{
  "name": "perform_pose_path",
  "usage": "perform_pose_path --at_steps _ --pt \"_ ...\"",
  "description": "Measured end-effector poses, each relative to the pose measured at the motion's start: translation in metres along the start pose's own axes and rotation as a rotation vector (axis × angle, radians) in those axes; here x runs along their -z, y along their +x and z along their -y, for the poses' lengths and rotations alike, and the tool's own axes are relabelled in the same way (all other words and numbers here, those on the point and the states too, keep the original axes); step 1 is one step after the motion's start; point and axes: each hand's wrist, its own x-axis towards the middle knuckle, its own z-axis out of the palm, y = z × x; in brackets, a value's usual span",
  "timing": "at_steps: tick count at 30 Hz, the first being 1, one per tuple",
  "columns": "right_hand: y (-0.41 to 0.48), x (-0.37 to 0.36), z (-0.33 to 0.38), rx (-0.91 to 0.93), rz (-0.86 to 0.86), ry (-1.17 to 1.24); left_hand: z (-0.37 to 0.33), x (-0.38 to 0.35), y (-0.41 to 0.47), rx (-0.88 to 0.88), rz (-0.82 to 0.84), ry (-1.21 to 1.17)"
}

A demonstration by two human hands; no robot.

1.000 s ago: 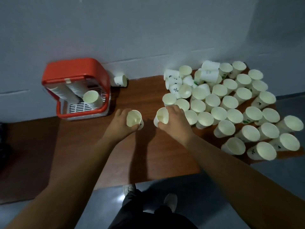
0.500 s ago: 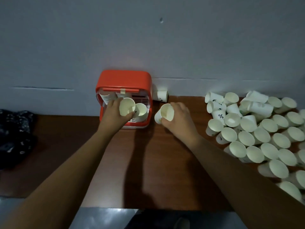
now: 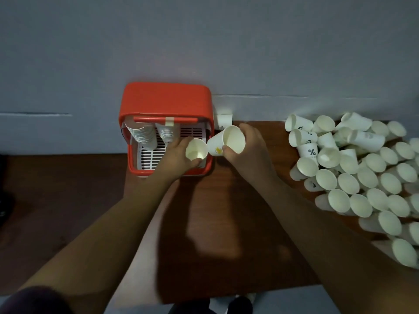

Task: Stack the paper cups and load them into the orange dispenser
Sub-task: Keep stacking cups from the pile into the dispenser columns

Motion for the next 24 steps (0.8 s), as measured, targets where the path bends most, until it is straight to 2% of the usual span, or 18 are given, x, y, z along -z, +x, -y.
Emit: perform_pose_path --at_steps 5,12,16,19,24 --pt "0.011 -0.02 0.019 0.008 0.062 0.059 0.018 0.001 0.003 -0.043 0.047 -0.154" --pt "0.018 -0.066 0.015 0.18 0.181 -0.149 0.033 0.004 -0.004 0.007 0.143 -0.447" --pt "0.019 -0.081 0.006 0.094 0.277 -0.104 0.031 0.009 -0.009 0.107 0.102 -0.67" --pt "0.019 -0.088 -0.002 0.042 0.334 -0.071 0.031 0.008 -0.013 0.036 0.104 -0.613" --pt "0.022 -0.091 -0.006 -0.003 0.327 -0.045 0.032 0.004 -0.011 -0.008 0.064 -0.491"
